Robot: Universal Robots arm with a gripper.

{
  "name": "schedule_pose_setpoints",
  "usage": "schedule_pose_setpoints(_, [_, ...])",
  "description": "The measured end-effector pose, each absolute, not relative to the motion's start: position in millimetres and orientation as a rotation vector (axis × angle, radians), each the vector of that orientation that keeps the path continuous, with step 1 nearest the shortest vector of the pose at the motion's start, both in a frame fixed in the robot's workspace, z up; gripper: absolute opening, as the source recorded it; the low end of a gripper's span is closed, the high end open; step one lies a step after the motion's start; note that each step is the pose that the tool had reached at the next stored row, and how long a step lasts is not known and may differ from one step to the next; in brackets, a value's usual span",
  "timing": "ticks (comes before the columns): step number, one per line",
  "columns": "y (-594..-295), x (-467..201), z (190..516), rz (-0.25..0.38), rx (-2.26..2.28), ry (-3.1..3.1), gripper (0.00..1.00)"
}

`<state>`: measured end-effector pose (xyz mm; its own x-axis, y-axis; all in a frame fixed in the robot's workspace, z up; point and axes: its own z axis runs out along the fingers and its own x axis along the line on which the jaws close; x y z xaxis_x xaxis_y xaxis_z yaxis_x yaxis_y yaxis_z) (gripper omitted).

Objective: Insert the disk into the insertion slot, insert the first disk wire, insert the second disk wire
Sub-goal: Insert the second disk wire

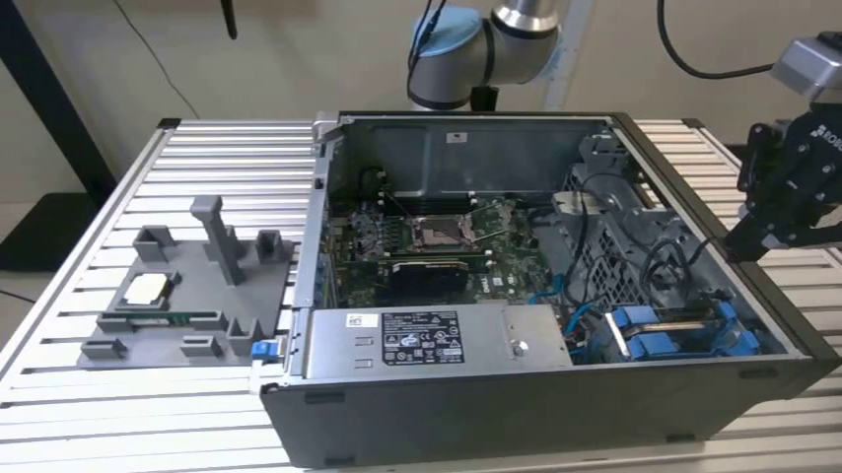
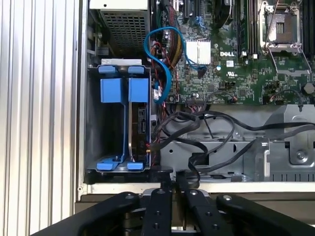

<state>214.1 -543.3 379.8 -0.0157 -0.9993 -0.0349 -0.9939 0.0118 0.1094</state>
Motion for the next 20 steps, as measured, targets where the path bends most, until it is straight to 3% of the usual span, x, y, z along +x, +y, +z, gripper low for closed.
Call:
schedule_pose_setpoints(1, [-544,214,380,-0.16,2.167,-2.197,0.25])
schedule_pose_setpoints(5, [-548,215,379,-0.176,2.171,-2.203,0.25])
schedule_pose_setpoints(12, [-550,216,376,-0.288,2.214,-2.245,0.25])
schedule_pose_setpoints(15, [-553,216,375,-0.305,2.217,-2.255,0.25])
schedule_pose_setpoints(17, [-554,216,374,-0.306,2.212,-2.26,0.23])
schedule_pose_setpoints(18, [-554,216,374,-0.307,2.211,-2.262,0.16])
schedule_pose_setpoints(20, [-555,216,374,-0.308,2.208,-2.264,0.16])
